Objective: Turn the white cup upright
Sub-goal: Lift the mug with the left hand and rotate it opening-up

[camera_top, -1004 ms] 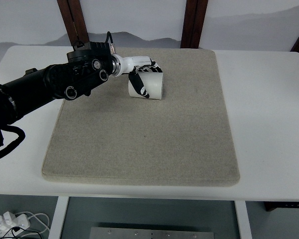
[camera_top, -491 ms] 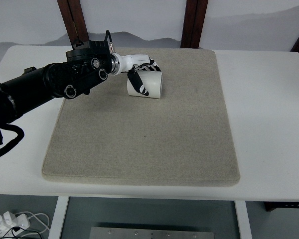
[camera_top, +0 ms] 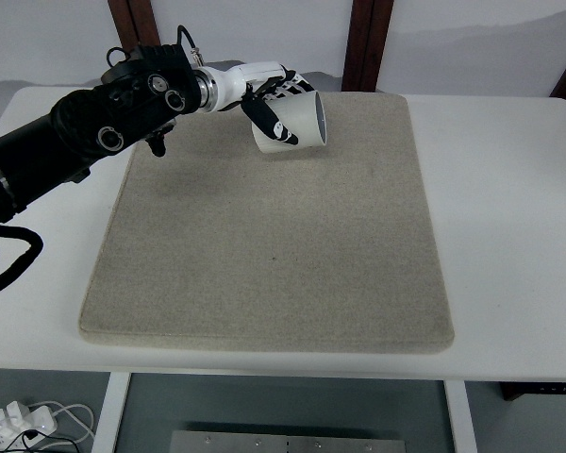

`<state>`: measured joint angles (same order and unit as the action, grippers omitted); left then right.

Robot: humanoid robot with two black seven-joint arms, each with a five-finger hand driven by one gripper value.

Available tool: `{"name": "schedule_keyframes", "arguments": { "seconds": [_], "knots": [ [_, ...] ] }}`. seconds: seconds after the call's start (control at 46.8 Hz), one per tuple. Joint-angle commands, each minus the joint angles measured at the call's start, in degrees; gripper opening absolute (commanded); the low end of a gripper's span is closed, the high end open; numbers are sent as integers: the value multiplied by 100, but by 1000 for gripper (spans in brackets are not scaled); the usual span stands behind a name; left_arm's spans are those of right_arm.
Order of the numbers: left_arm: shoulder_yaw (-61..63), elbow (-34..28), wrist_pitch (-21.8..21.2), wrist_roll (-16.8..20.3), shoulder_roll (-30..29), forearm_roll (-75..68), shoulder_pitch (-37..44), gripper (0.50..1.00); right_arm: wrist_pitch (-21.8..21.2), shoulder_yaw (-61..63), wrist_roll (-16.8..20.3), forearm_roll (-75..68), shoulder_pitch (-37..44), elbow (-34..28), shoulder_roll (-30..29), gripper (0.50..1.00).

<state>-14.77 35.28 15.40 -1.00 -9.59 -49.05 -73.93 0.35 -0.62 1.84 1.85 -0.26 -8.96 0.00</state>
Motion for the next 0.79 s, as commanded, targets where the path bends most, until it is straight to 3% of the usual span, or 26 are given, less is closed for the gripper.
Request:
{"name": "schedule_keyframes", "arguments": {
  "seconds": [0.0,0.32,0.534,0.769],
  "knots": [
    [-35,6,86,144,-96,422,1,500,0,9,0,0,0,0,0,952],
    [-35,-240,701,1031,-421,2101,203,500,0,0,0,0,0,0,0,952],
    [-246,-750,1307,1848,-421,2611,554,500,0,0,0,0,0,0,0,952],
    [-597,-1058,1765,2437,-413,2919,1055,500,0,0,0,0,0,9,0,952]
  ]
}}
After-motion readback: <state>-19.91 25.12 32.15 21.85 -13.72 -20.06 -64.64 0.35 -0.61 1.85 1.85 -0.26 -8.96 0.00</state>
